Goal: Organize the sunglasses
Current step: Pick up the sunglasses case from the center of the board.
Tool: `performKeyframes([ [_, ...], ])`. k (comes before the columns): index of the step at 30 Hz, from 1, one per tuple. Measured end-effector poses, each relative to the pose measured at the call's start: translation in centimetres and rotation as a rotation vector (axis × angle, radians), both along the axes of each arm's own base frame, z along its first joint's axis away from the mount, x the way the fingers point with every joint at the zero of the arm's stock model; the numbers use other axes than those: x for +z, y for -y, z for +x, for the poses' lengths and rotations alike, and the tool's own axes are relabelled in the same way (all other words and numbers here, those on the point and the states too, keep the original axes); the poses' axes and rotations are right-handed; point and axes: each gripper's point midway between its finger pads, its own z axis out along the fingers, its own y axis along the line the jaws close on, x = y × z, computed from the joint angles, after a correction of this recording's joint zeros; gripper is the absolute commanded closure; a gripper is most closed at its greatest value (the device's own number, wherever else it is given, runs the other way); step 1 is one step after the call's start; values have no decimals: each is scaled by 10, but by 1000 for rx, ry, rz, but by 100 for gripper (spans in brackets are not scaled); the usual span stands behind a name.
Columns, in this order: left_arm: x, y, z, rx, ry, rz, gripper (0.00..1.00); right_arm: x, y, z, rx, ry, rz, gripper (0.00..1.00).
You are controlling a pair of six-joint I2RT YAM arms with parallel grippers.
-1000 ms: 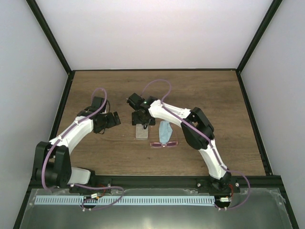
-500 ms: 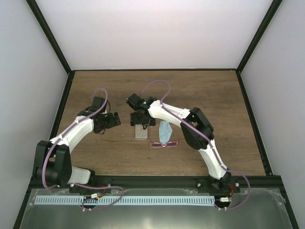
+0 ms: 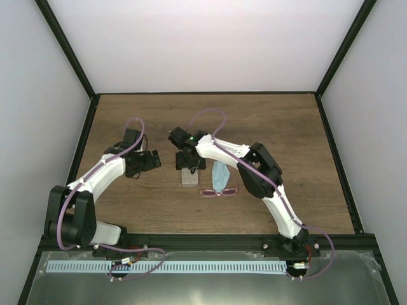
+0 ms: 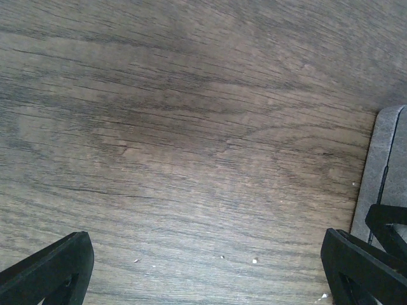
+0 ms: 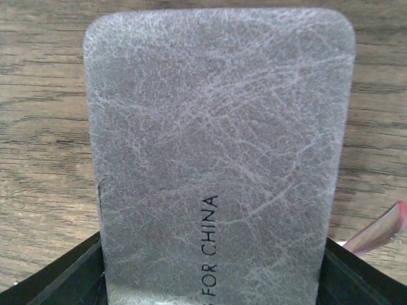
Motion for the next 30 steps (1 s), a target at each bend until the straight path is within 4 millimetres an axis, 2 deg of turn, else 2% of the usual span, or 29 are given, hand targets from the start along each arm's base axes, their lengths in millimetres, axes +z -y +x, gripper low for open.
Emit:
performKeyframes([
  [2, -1, 0, 0, 0, -4, 1, 0, 0, 0, 0, 0, 0, 1, 21],
  [5, -2, 0, 0, -1, -7, 2, 0, 0, 0, 0, -1, -2, -2, 17],
  [30, -8, 0, -3, -1, -21, -1, 0, 2, 1, 0, -2, 3, -7, 15],
])
